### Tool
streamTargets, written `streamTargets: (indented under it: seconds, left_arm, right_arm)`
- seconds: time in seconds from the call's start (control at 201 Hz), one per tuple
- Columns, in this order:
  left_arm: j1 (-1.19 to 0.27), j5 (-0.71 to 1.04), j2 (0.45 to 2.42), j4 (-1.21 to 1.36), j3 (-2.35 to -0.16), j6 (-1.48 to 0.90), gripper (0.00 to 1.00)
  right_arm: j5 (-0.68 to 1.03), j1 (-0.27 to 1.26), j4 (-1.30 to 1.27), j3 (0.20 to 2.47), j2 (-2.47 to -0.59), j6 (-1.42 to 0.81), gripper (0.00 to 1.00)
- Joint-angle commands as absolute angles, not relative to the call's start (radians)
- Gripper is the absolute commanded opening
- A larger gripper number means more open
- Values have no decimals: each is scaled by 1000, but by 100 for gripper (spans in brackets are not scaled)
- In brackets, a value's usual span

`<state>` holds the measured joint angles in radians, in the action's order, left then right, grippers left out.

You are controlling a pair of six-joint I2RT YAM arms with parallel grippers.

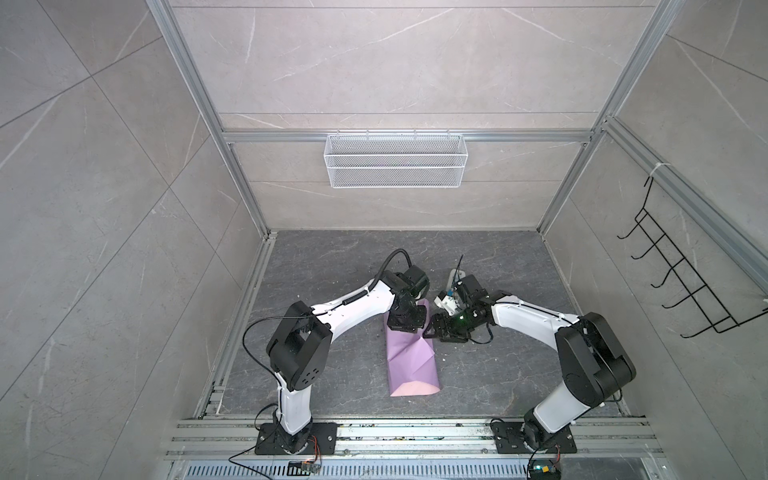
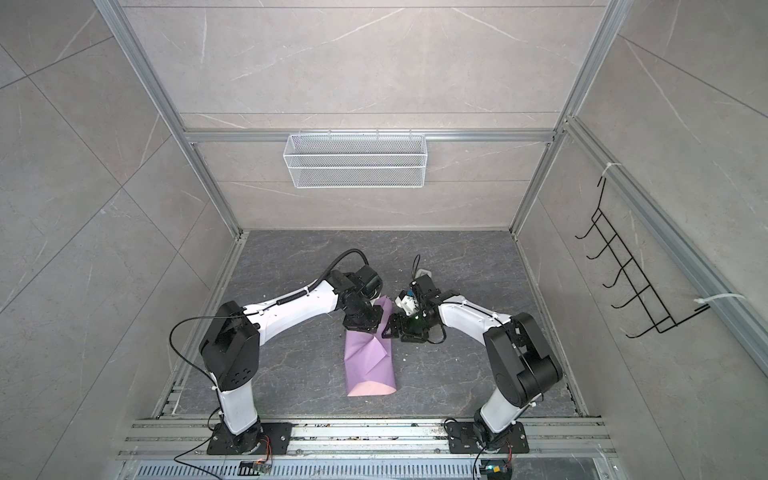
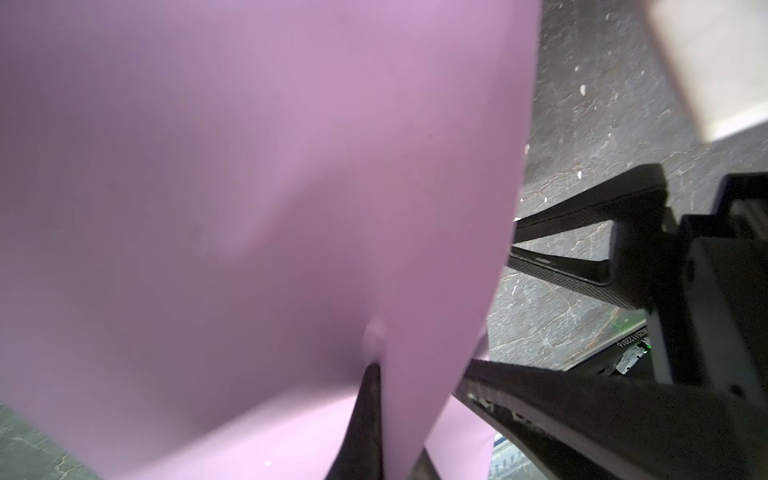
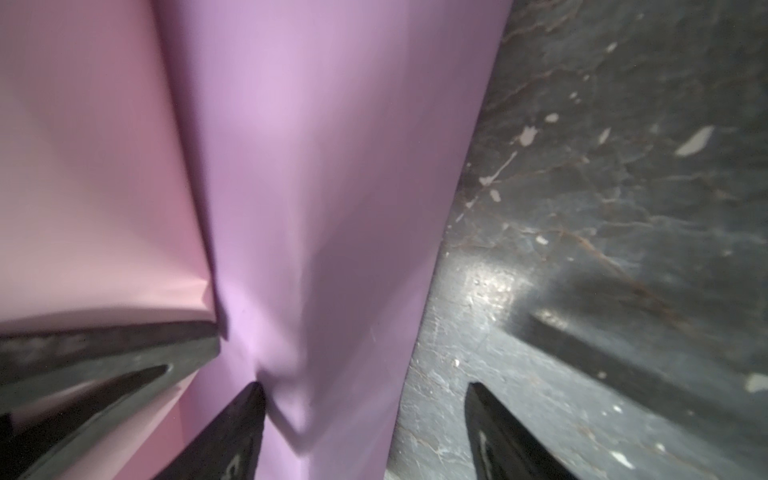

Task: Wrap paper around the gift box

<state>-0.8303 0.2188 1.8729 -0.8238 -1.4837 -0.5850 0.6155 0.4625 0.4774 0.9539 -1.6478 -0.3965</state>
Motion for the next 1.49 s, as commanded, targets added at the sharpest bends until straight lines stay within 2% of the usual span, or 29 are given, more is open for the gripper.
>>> streamTargets:
  seconds: [0.0,0.563,0.777,1.13,1.489]
  left_arm:
    - [-830,255,1868,-754,-1488,-604,0]
    - [-829,211,1854,-733,-1342,-634,0]
    - [-824,197,1829,-737,-1284,-633,0]
    - [-823,199,1830,-739,-1298,-631,0]
    - [-823,216,1838,-750,-1365,-626,0]
  right_arm:
    - [535,484,519,942,-1690,-398,77]
    - [529,488,530,960,-1677,-400,78]
    - [590,472,519,984,-1641,-425,80]
    - [632,443,517,949,-1595,-428,81]
    - [597,444,500,895,-1638,-414,78]
